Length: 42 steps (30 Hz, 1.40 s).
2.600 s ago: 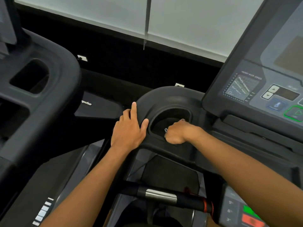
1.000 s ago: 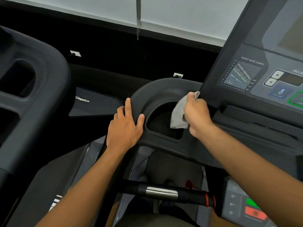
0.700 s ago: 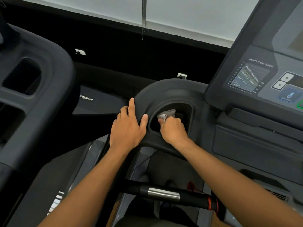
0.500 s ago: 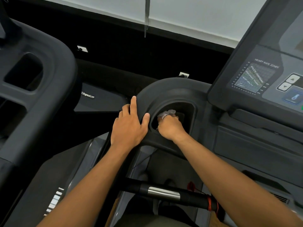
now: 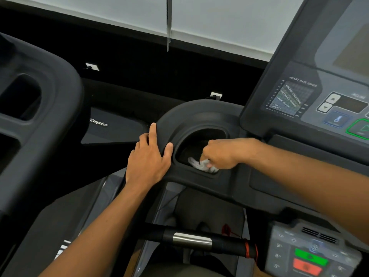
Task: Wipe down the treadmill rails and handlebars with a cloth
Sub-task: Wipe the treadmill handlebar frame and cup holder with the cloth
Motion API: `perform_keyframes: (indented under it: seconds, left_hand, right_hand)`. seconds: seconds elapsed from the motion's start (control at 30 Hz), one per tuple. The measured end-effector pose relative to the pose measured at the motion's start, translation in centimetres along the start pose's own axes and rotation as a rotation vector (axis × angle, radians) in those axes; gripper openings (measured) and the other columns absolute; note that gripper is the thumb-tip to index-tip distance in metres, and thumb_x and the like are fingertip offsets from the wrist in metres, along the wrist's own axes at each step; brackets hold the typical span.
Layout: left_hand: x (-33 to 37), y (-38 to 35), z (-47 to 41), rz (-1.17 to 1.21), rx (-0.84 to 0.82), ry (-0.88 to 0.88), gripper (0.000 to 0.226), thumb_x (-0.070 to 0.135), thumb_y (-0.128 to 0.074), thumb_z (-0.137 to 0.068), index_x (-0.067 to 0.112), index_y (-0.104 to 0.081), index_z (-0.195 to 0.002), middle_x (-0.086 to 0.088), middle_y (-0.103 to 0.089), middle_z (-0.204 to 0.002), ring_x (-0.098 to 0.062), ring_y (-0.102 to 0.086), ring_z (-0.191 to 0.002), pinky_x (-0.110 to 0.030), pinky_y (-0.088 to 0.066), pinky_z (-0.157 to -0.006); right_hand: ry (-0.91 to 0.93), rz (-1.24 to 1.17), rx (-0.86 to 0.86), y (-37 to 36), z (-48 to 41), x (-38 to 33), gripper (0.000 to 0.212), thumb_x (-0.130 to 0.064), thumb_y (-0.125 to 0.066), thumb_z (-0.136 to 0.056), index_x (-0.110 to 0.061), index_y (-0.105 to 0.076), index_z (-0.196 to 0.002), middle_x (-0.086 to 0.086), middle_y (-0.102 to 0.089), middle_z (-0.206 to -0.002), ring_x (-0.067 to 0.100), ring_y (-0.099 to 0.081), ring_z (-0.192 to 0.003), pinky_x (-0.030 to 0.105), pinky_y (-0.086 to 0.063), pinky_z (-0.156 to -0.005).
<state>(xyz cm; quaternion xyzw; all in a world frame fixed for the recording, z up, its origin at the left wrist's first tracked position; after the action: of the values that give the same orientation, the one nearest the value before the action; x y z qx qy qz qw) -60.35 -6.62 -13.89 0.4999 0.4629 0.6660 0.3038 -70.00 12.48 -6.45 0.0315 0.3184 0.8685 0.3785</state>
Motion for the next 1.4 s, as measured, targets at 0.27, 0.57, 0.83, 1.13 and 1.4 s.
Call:
perform_keyframes:
  seconds: [0.27, 0.57, 0.83, 1.13, 1.4]
  left_hand:
    - [-0.1, -0.1, 0.0, 0.001, 0.004, 0.004, 0.080, 0.064, -0.038, -0.102, 0.022, -0.010, -0.165, -0.013, -0.048, -0.149, -0.033, -0.060, -0.124, -0.047, -0.054, -0.092]
    - [-0.2, -0.1, 0.0, -0.003, 0.001, 0.002, 0.081, 0.066, -0.036, -0.102, 0.022, -0.010, -0.165, -0.014, -0.048, -0.149, -0.032, -0.060, -0.124, -0.046, -0.055, -0.093]
    - [-0.1, 0.1, 0.0, 0.010, 0.003, 0.013, 0.081, 0.065, -0.037, -0.102, 0.023, -0.010, -0.165, -0.013, -0.049, -0.149, -0.032, -0.060, -0.125, -0.046, -0.054, -0.092]
    - [-0.1, -0.1, 0.0, 0.016, 0.000, 0.024, 0.080, 0.065, -0.037, -0.102, 0.024, -0.010, -0.165, -0.013, -0.047, -0.151, -0.033, -0.058, -0.127, -0.047, -0.052, -0.095]
    - [0.0, 0.2, 0.0, 0.035, -0.014, 0.026, 0.080, 0.066, -0.037, -0.102, 0.025, -0.008, -0.165, -0.013, -0.045, -0.152, -0.032, -0.056, -0.130, -0.048, -0.052, -0.098]
  right_hand:
    - [-0.033, 0.627, 0.588, 1.9, 1.6, -0.2, 0.029, -0.007, -0.043, -0.098, -0.010, -0.062, -0.120, 0.007, -0.064, -0.113, 0.027, -0.062, -0.104, 0.040, -0.051, -0.089]
    - [-0.073, 0.303, 0.118, -4.6, -1.8, 0.9, 0.038, -0.026, -0.038, -0.097, -0.018, -0.072, -0.110, 0.008, -0.067, -0.110, 0.031, -0.056, -0.111, 0.037, -0.043, -0.096]
    - [-0.366, -0.490, 0.066, -2.0, -2.8, -2.5, 0.036, -0.035, -0.040, -0.103, -0.009, -0.064, -0.094, 0.004, -0.064, -0.090, 0.020, -0.060, -0.081, 0.035, -0.052, -0.075]
    - [-0.538, -2.505, 0.470, -1.1, -4.9, -3.5, 0.038, -0.005, -0.035, -0.105, 0.004, -0.048, -0.140, 0.023, -0.056, -0.139, 0.039, -0.055, -0.127, 0.053, -0.045, -0.091]
    - [-0.788, -2.569, 0.976, 0.0, -6.2, -0.2, 0.039, -0.005, -0.040, -0.094, -0.006, -0.053, -0.131, 0.016, -0.055, -0.135, 0.038, -0.060, -0.112, 0.054, -0.051, -0.098]
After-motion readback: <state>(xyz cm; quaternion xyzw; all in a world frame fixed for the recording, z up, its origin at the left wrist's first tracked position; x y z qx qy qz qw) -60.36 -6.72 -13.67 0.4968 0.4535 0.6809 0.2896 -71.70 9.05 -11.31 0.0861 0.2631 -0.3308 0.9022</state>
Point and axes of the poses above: each hand's wrist, its own z-axis away from the middle knuckle, its own y-axis out of the back of the hand, x = y × z, the point moved 1 cm from there along -z, towards the middle knuckle
